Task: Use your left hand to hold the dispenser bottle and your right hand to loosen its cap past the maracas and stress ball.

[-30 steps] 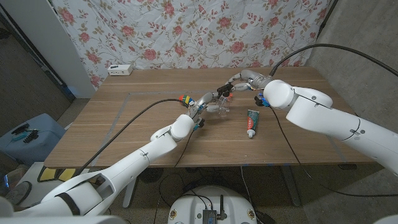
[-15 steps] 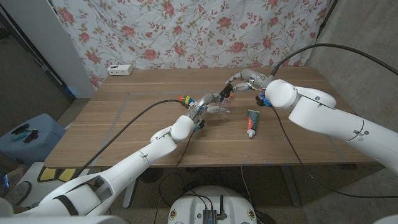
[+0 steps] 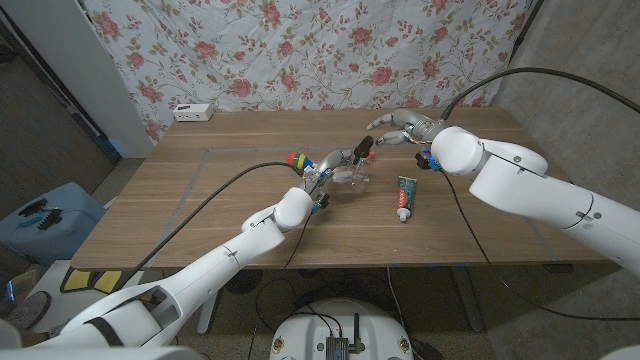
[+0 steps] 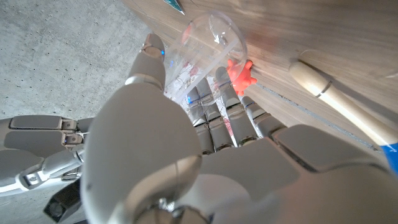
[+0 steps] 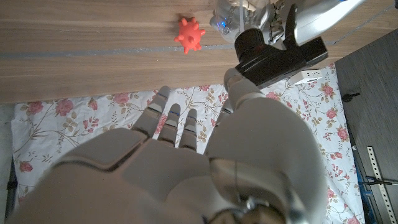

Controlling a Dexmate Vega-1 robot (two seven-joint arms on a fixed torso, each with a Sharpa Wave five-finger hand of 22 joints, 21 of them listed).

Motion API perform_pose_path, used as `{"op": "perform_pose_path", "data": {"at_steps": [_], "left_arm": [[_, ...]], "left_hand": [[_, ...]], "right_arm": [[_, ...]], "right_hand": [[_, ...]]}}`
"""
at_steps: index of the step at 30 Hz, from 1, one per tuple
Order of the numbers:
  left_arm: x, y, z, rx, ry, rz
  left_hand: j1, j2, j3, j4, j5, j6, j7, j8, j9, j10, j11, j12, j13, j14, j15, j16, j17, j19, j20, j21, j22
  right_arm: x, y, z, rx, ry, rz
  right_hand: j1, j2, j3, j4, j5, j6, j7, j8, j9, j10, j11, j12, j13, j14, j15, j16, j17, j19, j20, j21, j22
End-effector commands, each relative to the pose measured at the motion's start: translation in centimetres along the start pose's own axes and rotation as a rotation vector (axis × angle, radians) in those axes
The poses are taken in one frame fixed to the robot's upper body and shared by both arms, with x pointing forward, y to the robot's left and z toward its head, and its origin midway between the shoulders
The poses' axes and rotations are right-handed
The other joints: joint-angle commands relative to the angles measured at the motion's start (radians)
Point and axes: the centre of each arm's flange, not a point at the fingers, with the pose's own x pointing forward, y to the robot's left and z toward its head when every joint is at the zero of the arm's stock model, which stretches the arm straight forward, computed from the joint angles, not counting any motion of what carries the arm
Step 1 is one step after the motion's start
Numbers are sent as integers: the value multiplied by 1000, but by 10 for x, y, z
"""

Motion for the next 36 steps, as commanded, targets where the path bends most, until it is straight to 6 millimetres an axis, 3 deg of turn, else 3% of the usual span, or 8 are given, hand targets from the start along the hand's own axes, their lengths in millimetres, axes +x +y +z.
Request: {"op": "perform_pose_path", "data": {"at_steps": [1, 14, 20, 28, 36], "left_arm": [[3, -1, 0, -1, -6, -1], [6, -1, -1, -5, -11, -1], [8, -1, -1, -7, -16, -3], [12, 0, -2, -6, -20, -7], [15, 1, -2, -7, -22, -7]], "left_hand": [[-99, 109, 120, 111, 3, 66, -23, 5, 4, 60, -57, 8, 163, 47, -106, 3, 2, 7, -49, 2, 2], [-101, 111, 121, 111, 3, 69, -25, 6, 3, 60, -57, 8, 163, 45, -106, 5, 6, 7, -49, 2, 2], [-100, 109, 123, 109, 4, 69, -24, 6, 3, 62, -56, 8, 163, 46, -108, 4, 5, 8, -49, 2, 2], [-101, 109, 124, 109, 4, 70, -27, 7, 3, 63, -57, 9, 162, 46, -106, 4, 6, 8, -49, 2, 2], [-102, 109, 125, 108, 4, 70, -26, 7, 3, 63, -54, 9, 163, 45, -107, 3, 6, 8, -49, 2, 2]], "right_arm": [[0, -2, -2, 10, -1, -26], [8, -4, 1, 15, -18, -32], [9, -7, 3, 15, -29, -42], [10, -10, 7, 16, -34, -67], [6, -17, 11, 9, -36, -101]], "right_hand": [[-21, -3, -8, 14, -2, -8, 2, -3, -1, 11, 5, 9, 2, 10, 8, 6, 4, 8, 8, 4, 4], [-62, -12, -34, 27, -4, -13, 3, 1, 0, 20, 18, 11, 2, 15, 13, 8, 5, 15, 11, 5, 4], [-109, -30, -63, 41, -4, -16, 5, 3, 0, 27, 29, 13, 3, 21, 21, 9, 5, 20, 19, 5, 4], [-135, -38, -79, 48, -1, -16, 4, 5, 0, 33, 40, 14, 3, 25, 25, 9, 5, 21, 18, 5, 4], [-183, -42, -103, 65, 0, 18, 17, 20, 3, 44, 45, 17, 4, 33, 29, 12, 7, 27, 23, 6, 4]]}}
